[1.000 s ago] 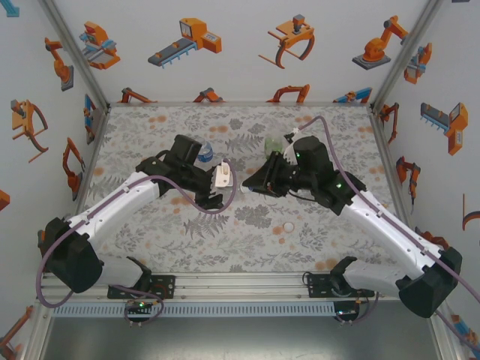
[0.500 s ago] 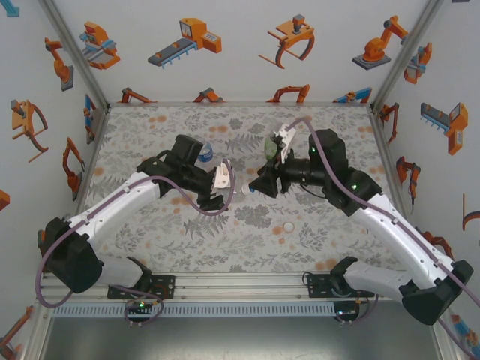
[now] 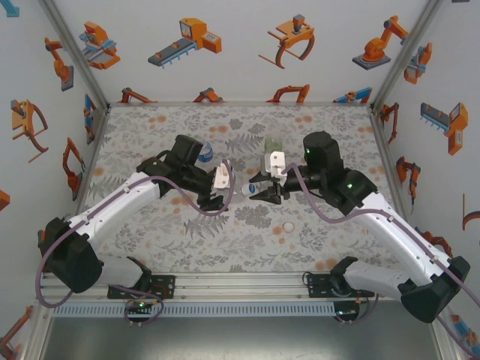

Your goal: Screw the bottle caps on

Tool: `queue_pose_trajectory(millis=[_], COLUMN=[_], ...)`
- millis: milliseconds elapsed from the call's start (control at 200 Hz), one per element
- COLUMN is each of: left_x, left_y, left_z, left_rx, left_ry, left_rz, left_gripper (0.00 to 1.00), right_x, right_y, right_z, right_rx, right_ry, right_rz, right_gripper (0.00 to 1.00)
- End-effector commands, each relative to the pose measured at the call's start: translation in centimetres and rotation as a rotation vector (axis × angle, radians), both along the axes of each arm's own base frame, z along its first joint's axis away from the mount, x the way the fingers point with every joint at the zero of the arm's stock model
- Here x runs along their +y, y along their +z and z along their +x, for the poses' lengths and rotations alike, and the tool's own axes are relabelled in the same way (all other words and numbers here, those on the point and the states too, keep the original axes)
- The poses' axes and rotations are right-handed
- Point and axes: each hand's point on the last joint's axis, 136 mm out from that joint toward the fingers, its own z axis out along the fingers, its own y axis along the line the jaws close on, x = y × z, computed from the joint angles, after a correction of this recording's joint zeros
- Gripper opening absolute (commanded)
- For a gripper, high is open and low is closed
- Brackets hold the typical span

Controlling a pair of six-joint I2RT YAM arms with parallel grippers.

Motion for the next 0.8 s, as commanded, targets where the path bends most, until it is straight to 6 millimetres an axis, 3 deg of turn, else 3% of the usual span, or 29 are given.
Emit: queue_pose_trajectory(millis=[0,611,796], left_x=[-0.3,-0.3,-0.3], left_y=[1.4,1.4,1.4], left_z=[-0.8,-0.9,-0.9], left_rx=[-0.013,-0.012,-0.01], left_ry=[-0.045,-0.046,-0.046], left_rz=[-0.048,-0.046,-0.045], left_gripper=[0.0,0.0,0.0], right_x=[0.2,0.6,0.8], right_y=[-0.3,-1.7,-1.8], right_z=[-0.3,0.9,1.1], right_rx=[-0.04,-0.006,0.04], right_ry=[0.038,0.001,-0.019], right_rz=[0.008,-0.025,-0.031], right_gripper=[0.43,0.37,0.28])
